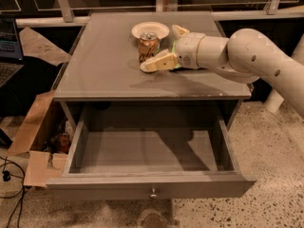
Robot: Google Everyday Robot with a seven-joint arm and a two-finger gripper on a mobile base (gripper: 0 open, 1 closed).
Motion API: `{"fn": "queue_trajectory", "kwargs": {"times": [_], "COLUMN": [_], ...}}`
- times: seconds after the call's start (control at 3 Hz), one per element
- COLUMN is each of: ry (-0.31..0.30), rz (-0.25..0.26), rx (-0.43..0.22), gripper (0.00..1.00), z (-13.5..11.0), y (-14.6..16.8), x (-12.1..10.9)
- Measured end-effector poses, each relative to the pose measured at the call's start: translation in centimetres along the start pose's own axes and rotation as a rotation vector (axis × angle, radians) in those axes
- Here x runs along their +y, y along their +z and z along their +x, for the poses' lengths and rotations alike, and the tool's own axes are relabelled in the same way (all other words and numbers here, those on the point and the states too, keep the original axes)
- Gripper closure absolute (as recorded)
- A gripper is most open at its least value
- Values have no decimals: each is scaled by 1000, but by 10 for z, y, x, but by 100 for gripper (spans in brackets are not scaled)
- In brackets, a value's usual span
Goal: Place orange can into top drawer
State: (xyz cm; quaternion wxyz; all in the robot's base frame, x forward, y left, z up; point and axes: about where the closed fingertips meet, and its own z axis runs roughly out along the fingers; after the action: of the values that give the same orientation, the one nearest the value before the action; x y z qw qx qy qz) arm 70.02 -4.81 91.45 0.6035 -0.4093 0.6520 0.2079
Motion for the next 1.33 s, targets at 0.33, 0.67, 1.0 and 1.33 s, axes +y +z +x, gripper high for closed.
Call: {"fn": "queue_trajectory", "kwargs": {"times": [0.33,0.67,1.0,1.33], "ry": [8,14,19,27], "rz": [-24,-41,-52,-62], "rx": [13,26,35,42], "gripper": [0,0,0,0], "z": [0,3,6,10], "y": [16,27,34,40], "x": [2,2,1,0]}}
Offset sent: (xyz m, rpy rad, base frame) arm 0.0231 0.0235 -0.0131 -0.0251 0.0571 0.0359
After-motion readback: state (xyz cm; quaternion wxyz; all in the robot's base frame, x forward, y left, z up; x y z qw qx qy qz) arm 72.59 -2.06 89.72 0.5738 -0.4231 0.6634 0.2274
